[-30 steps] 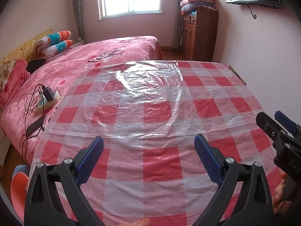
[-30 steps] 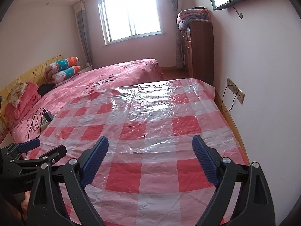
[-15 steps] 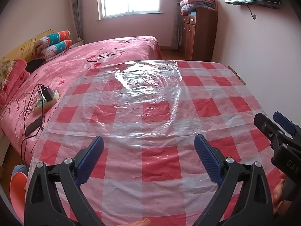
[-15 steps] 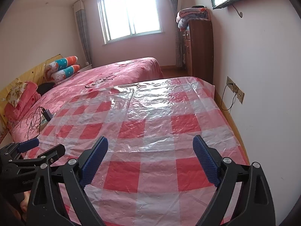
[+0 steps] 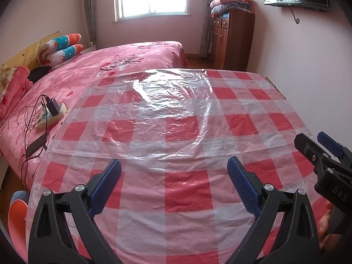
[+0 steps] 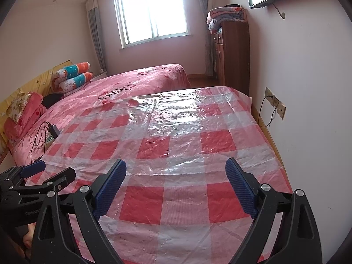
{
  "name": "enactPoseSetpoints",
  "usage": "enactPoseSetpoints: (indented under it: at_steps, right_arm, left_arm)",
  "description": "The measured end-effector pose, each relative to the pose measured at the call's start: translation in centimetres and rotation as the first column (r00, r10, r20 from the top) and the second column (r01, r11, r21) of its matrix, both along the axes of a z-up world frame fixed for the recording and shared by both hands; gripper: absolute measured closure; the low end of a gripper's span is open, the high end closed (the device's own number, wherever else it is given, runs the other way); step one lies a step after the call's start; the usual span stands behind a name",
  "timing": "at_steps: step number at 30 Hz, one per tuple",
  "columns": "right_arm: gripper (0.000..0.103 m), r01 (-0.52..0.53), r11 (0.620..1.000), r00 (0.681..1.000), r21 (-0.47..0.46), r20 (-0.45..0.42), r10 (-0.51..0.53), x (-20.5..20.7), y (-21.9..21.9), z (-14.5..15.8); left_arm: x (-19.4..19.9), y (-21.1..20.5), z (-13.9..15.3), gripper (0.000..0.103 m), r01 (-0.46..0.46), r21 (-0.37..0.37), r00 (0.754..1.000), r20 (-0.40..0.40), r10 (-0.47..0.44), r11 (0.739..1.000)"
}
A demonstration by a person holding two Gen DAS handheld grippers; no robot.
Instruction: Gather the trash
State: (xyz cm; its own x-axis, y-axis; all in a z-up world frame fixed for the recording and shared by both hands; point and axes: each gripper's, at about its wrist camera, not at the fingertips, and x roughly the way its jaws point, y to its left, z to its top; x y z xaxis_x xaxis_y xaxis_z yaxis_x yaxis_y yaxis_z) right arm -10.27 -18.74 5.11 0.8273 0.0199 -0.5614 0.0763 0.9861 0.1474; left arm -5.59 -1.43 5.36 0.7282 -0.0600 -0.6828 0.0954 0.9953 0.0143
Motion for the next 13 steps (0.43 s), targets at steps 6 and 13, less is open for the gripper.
enactPoseSetpoints:
  at_steps: [6, 13]
  right_arm:
    - [0.011, -0.002, 1.000, 0.999, 0.008, -0.043, 0.002, 0.9, 0.1, -0.7]
    - [0.009, -0.015, 1.000, 0.990, 0.022, -0.138, 0.018, 2.7, 0.5, -1.8]
  left_arm:
    - [0.8, 0.5, -0.7, 0.006, -0.016, -0.002, 0.999, -0.029, 0.016, 1.000]
    - [2.8, 2.2, -2.8, 0.006, -0.089, -0.031, 0.988, -0.131, 0.084, 0.996]
